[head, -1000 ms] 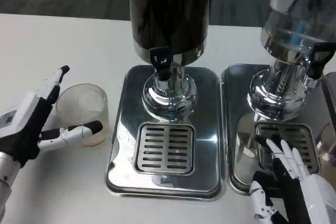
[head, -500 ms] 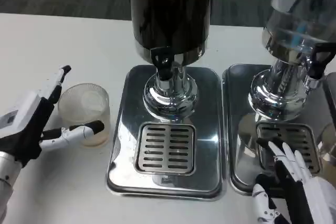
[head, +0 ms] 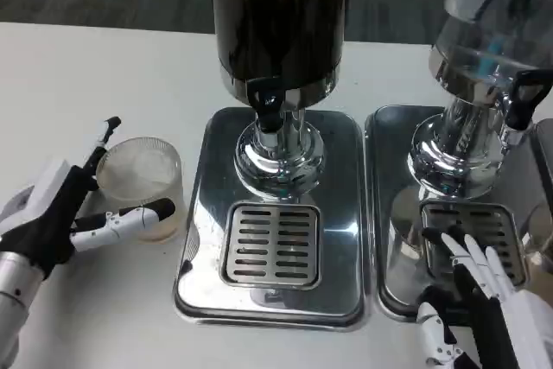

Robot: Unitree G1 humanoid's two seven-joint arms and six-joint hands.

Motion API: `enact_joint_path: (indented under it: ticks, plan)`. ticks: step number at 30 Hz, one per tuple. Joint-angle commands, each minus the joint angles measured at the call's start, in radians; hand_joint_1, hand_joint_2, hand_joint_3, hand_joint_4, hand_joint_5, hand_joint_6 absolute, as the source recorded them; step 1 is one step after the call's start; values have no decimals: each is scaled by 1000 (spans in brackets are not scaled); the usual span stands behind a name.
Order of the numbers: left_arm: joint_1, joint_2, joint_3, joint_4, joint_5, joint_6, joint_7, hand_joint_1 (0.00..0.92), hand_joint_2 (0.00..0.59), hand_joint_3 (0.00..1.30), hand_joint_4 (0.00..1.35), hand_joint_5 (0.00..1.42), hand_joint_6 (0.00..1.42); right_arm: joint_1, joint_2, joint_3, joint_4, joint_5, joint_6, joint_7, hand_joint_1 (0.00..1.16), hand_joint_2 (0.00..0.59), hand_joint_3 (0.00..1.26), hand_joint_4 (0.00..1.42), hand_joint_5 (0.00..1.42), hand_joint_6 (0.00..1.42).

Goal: Grasp the cup under the faucet to collect the drink, then remove the cup.

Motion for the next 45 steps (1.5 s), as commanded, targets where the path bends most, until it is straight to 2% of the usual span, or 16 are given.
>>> enact_joint_path:
  ticks: [1, 8, 22, 26, 33, 45]
  plan:
    - [1, -11, 15, 9, -18, -10, -27, 293, 51, 32, 23, 240, 500, 5, -2, -7, -8, 15, -19, 4, 146, 551, 168, 64, 0, 48]
    - [11, -19, 28, 3, -28, -39, -12, 317, 59, 106, 91, 320, 577, 6, 0, -14, -6, 31, -27, 3, 39, 566, 180, 64, 4, 48]
    - [25, -34, 40, -6, -20, -74, 5, 327, 72, 191, 159, 384, 627, 14, 0, -28, 3, 56, -31, 4, 0, 580, 178, 77, 4, 48]
    - [33, -38, 37, -11, -11, -83, 30, 339, 91, 250, 231, 471, 781, 14, -3, -34, 2, 66, -33, 11, 0, 586, 178, 77, 4, 48]
    - [49, -40, 43, -18, -12, -99, 72, 367, 118, 390, 397, 636, 955, 4, -4, -37, 3, 64, -31, 24, 0, 586, 178, 71, 4, 48]
    - [61, -41, 53, -25, -12, -121, 122, 387, 125, 490, 529, 781, 1131, 3, -2, -43, 7, 76, -37, 30, 0, 586, 178, 65, 4, 48]
